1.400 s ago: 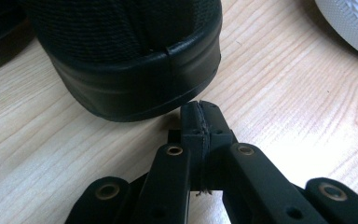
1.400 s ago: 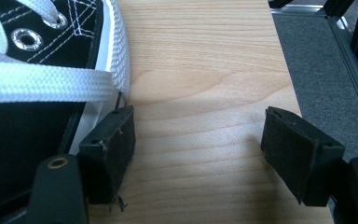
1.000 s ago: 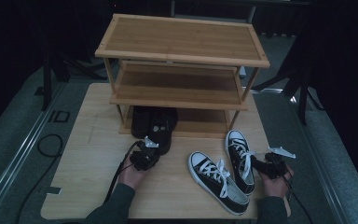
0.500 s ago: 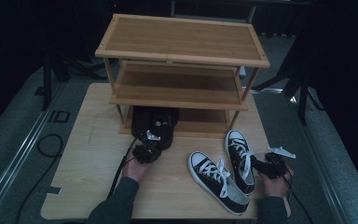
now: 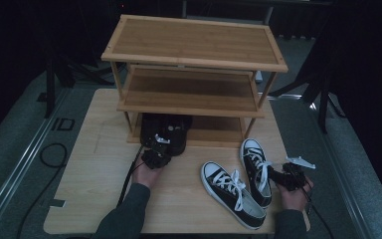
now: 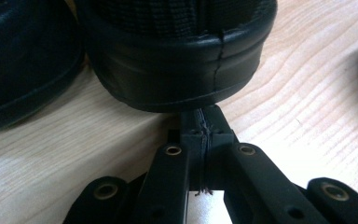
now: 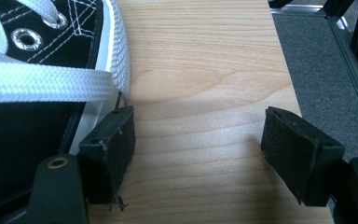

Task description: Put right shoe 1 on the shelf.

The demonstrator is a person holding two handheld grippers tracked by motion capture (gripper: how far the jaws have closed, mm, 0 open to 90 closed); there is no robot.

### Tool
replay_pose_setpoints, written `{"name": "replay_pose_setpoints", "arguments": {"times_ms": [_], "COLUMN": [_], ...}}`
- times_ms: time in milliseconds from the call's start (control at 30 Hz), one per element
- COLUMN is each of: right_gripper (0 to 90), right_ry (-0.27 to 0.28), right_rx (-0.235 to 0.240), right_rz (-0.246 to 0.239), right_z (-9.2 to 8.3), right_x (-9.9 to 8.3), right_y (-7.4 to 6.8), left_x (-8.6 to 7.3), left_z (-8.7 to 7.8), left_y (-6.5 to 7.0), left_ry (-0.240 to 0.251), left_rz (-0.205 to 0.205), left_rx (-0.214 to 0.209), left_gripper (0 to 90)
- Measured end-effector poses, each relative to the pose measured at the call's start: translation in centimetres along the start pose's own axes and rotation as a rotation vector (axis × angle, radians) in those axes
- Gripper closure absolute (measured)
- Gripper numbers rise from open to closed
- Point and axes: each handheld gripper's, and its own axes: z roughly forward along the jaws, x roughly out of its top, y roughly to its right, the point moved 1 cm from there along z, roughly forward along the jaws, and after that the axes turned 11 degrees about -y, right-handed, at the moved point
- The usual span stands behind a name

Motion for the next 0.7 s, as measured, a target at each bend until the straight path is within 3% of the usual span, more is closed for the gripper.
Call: {"name": "replay_pose_setpoints", "arguments": {"times_ms": [67, 333, 700], "right_gripper": [25.8, 25.8, 25.8], "right_ry": [0.0, 0.0, 0.0], "right_rx": [0.0, 0.0, 0.0], "right_rz": [0.0, 0.0, 0.0], "right_z": [0.0, 0.0, 0.0], "right_x": [0.0, 0.0, 0.0], "right_y": [0.0, 0.0, 0.0], "left_x": [-0.1, 0.2, 2.8], "left_z": [0.0, -0.5, -0.2], "left_y": [0.1, 2.8, 4.3], "left_ry": [0.002, 0.02, 0.039], "left_rz": [0.007, 0.137, 0.172], "left_rx": [0.004, 0.05, 0.107], "left_gripper": [87.1, 89.3, 89.9]}}
